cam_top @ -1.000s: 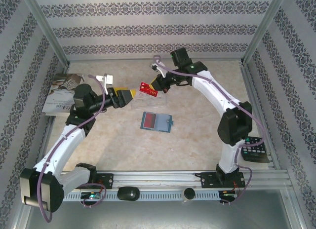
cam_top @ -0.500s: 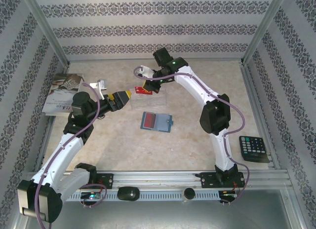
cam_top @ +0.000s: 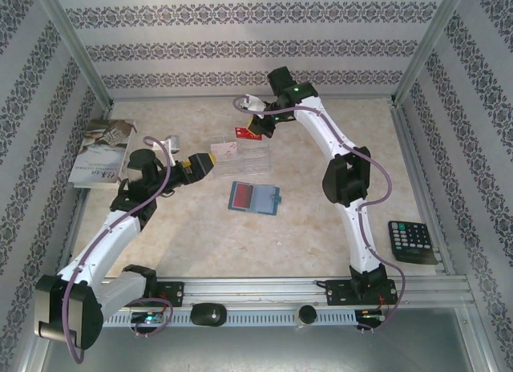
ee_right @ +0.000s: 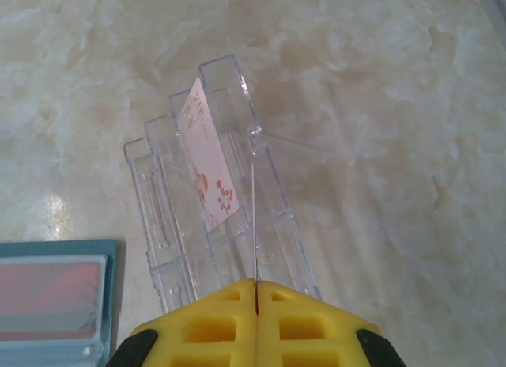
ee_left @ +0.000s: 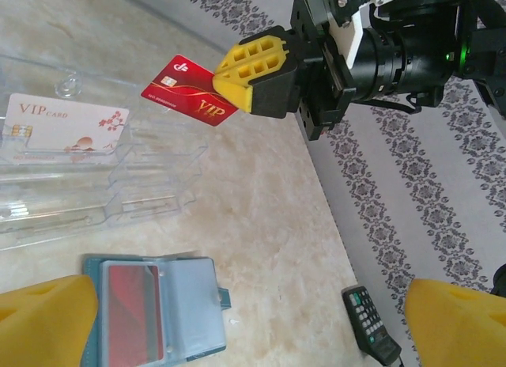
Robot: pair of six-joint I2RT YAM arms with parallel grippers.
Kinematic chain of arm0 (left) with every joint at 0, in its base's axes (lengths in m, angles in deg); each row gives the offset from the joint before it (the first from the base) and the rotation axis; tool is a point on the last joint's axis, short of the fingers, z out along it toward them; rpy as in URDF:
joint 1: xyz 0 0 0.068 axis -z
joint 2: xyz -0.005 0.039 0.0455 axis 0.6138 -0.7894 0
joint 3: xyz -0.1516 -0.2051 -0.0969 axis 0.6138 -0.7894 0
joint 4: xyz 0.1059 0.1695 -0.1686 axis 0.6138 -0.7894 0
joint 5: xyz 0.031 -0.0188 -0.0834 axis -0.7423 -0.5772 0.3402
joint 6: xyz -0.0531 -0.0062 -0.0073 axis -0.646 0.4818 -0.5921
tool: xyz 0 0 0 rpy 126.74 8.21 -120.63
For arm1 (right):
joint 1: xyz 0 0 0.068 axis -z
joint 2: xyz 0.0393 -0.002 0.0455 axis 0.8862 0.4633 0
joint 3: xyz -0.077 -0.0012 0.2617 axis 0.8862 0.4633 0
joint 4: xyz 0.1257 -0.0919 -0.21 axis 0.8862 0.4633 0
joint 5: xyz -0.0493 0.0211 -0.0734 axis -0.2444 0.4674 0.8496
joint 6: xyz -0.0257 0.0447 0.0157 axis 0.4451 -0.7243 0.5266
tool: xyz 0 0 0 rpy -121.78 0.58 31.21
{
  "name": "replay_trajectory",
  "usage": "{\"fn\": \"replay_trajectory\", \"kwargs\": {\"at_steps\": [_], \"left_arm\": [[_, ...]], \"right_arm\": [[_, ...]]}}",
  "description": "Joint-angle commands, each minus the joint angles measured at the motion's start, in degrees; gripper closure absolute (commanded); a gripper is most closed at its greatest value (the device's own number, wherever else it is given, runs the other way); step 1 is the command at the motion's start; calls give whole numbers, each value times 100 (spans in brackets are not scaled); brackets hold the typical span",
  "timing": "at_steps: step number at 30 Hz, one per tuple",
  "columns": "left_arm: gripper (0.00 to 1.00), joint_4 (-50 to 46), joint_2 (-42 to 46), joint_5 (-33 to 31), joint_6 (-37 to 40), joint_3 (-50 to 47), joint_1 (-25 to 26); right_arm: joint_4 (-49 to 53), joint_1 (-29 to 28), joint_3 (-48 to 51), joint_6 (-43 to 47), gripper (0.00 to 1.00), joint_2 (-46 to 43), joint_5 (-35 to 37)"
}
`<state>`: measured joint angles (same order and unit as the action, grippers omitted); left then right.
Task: Take the credit cards out of the card holder
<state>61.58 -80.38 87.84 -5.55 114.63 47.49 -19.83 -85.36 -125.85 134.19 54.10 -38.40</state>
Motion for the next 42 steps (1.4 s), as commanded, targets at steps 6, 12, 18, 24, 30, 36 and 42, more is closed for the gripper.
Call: {"fn": "replay_trajectory", "kwargs": {"at_steps": [6, 12, 18, 24, 30, 36, 42], "left_arm": [[0, -160, -244, -105, 241, 249, -41], [0, 29, -447, -52, 125, 250, -66], [0, 68, -481, -48, 75, 260, -79], [0, 41, -537, -34, 60, 321, -82], [0, 51, -602, -20, 28, 332, -88], [0, 112, -698, 33, -31, 361, -84], [0, 226, -809, 134, -102, 369, -88]], "right_arm": [[395, 142, 14, 400, 100, 54, -648], [355, 189, 196, 492, 100, 49, -537], [288, 255, 144, 549, 100, 131, -341], [359, 266, 20, 633, 100, 260, -264], [394, 256, -32, 718, 100, 335, -238], [290, 237, -59, 739, 100, 439, -51], [219, 209, -15, 725, 100, 454, 2]]}}
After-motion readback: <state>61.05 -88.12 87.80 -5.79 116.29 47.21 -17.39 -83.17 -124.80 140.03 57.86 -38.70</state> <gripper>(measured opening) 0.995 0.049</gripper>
